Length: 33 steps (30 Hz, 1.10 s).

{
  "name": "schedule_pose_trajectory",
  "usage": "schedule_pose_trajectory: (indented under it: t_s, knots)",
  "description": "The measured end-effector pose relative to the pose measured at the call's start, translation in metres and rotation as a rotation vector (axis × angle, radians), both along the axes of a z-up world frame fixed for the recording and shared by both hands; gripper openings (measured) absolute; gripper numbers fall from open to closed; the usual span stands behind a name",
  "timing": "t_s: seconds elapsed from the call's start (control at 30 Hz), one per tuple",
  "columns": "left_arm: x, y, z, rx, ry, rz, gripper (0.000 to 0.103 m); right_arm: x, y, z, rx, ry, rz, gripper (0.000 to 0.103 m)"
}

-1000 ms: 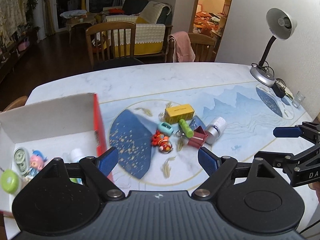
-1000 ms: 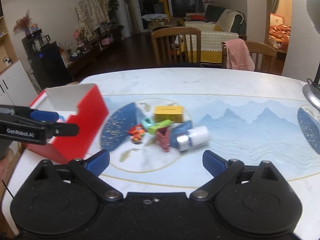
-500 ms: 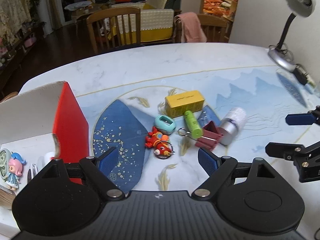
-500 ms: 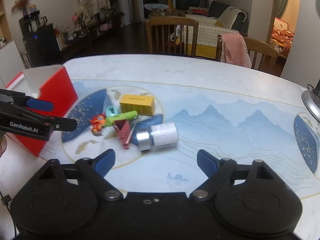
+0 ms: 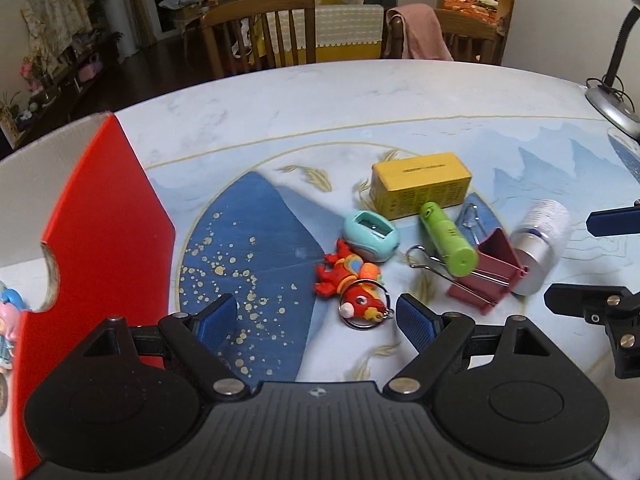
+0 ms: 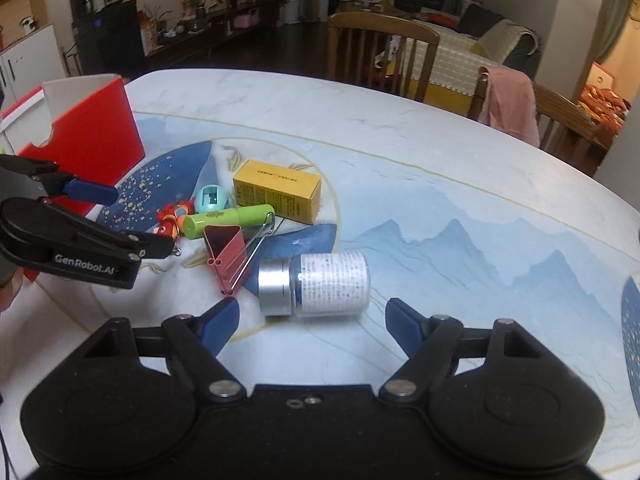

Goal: Organize rigid objects
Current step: 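Withdraw both tools from the box toward the remaining items on the mat, then grasp the silver-capped white jar with the right tool while the left tool grasps the red fish toy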

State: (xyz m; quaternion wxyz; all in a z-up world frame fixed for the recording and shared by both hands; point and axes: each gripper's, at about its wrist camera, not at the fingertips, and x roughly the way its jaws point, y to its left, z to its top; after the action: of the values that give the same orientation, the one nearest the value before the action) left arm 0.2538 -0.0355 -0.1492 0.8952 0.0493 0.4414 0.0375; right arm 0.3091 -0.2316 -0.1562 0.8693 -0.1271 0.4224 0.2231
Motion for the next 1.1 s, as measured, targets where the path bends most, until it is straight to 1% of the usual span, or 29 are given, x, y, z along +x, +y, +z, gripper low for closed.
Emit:
schedule_pose_trajectory:
  t_s: [0.2,0.43,0.47,0.6,0.7,0.73,0.8,0.83,1.1]
  knots:
    - [0.008,0.001,-0.007,0.002,-0.005,-0.011,0.087,0.01,0.007,-0.008,-0.018,-0.002,0.038,0.078]
    - [0.013,0.001,-0.011,-0.012,-0.017,-0.025,0.087,0.018,0.011,-0.015,-0.023,0.004,0.044,0.075]
    - [0.013,0.001,-0.011,-0.014,-0.019,-0.028,0.085,0.019,0.012,-0.016,-0.023,0.004,0.043,0.074]
    - [0.013,-0.002,-0.01,-0.03,-0.028,-0.053,0.066,0.021,0.011,-0.019,-0.025,0.008,0.034,0.068]
    - [0.014,-0.004,-0.008,-0.031,-0.03,-0.07,0.055,0.022,0.01,-0.019,-0.023,0.008,0.032,0.068]
    - [0.015,-0.005,-0.008,-0.031,-0.029,-0.073,0.053,0.022,0.01,-0.019,-0.023,0.007,0.032,0.068]
    - [0.015,-0.005,-0.007,-0.033,-0.03,-0.079,0.043,0.022,0.01,-0.019,-0.024,0.006,0.029,0.067]
    - [0.015,-0.005,-0.007,-0.034,-0.029,-0.082,0.04,0.021,0.01,-0.019,-0.023,0.007,0.027,0.067]
    - [0.008,-0.008,-0.002,-0.033,-0.022,-0.082,0.039,0.015,0.003,-0.012,0.008,0.012,-0.017,0.067]
